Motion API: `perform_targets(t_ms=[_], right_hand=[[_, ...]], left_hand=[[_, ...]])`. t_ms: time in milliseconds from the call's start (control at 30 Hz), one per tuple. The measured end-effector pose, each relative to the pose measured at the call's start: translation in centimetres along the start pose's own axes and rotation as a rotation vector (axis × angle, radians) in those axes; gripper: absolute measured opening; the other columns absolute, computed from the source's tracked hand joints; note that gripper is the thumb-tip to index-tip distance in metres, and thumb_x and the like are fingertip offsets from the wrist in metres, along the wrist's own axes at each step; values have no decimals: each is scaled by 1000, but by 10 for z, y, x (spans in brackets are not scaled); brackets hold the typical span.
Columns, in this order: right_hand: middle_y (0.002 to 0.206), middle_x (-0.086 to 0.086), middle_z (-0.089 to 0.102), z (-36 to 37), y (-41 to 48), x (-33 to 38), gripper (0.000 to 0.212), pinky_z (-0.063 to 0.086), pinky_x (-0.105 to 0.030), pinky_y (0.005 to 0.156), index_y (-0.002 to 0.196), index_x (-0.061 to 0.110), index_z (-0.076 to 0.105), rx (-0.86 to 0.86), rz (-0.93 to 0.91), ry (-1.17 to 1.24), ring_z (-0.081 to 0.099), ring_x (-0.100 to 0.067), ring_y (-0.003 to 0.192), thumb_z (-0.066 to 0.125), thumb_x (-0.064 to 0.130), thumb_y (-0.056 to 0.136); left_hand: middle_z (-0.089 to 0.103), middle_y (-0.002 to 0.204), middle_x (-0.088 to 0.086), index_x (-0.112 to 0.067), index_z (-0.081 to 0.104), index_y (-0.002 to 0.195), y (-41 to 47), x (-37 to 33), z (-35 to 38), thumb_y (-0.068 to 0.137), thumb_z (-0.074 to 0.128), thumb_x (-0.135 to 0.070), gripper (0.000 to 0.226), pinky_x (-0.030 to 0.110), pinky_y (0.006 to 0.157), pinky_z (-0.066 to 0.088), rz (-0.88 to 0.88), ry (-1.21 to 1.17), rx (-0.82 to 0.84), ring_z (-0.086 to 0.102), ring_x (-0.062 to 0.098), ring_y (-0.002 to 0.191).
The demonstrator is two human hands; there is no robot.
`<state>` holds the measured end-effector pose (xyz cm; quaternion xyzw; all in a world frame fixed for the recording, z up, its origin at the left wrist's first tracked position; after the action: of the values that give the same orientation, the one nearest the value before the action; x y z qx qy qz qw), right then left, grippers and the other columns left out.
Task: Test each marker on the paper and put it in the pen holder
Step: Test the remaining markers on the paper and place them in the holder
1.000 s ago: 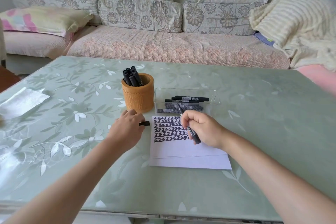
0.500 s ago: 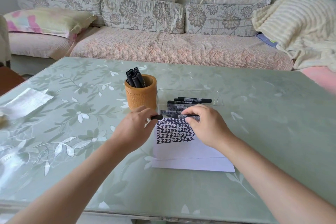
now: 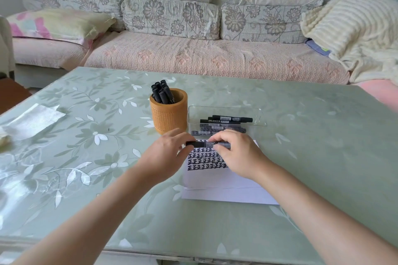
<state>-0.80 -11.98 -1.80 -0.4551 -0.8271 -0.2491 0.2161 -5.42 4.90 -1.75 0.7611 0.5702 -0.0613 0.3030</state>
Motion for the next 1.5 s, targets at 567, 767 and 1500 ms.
perform_targets(t_ms=[567,767,1500], right_hand=[[72,7,58,21,-5,9,19,47,-39,70,87,21,64,107,-80,-80,55,-20,76,56,36,96],[128,12,57,28,-1,19,31,45,-38,90,131,32,50,182,-95,-162,56,-17,110,43,26,101],[85,7,71,-20,143,80,7,54,-30,77,91,21,66,-382,-28,259,68,-11,80,71,21,85]], left_hand=[[57,72,-11,-20,73,94,-1,-1,-9,92,58,-28,17,24,61,42,103,-47,36,52,7,72],[59,83,-11,-25,68,104,2,5,-1,95,57,-31,16,23,69,43,77,-7,46,51,4,80],[27,151,-11,-24,23,149,-10,32,37,72,42,-86,101,34,115,19,36,275,284,21,11,138]])
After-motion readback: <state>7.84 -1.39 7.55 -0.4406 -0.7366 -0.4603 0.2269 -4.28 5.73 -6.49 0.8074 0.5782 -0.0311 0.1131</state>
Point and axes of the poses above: each hand's wrist, its own y-axis towards the middle knuckle, its own z-axis out of the palm, x = y × z, the point moved 7 cm from there along y, towards the middle knuckle
